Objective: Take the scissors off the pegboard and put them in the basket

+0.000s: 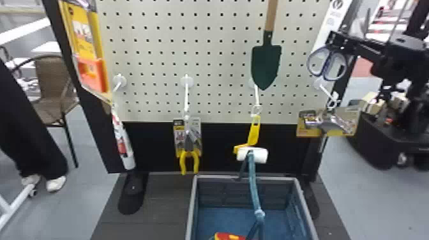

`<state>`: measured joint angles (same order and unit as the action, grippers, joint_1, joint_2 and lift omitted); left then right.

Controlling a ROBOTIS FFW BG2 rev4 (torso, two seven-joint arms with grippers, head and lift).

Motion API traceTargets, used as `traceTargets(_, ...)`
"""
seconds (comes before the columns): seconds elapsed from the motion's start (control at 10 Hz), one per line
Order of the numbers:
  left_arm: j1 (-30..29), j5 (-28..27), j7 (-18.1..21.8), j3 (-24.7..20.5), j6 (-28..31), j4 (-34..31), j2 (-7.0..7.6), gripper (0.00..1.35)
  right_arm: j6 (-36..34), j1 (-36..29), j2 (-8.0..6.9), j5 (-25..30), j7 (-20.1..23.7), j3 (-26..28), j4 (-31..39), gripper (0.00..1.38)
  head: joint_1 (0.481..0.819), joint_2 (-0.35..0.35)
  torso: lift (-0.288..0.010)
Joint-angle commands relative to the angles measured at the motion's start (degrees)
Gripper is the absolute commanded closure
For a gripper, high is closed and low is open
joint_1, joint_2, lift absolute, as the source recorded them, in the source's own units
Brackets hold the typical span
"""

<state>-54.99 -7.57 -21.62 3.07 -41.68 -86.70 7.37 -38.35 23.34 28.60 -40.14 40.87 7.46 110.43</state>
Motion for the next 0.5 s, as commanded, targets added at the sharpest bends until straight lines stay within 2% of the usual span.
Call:
traceTargets(0.0,0.0,0.1,0.0,0.0,-0.1,0.0,0.01,0.10,0.1,0.0,0.05,-0.2,0.0,0.1,0.3,1.29,0.549,0.000,-0.100)
traceTargets(0.4,-0.2,0.2,0.0,0.2,-0.1,0.0,0.19,0.10,0.4,-0.7,0.05,-0.1,0.0,2.1,1.9,1.29,0.549,0.000,-0.100)
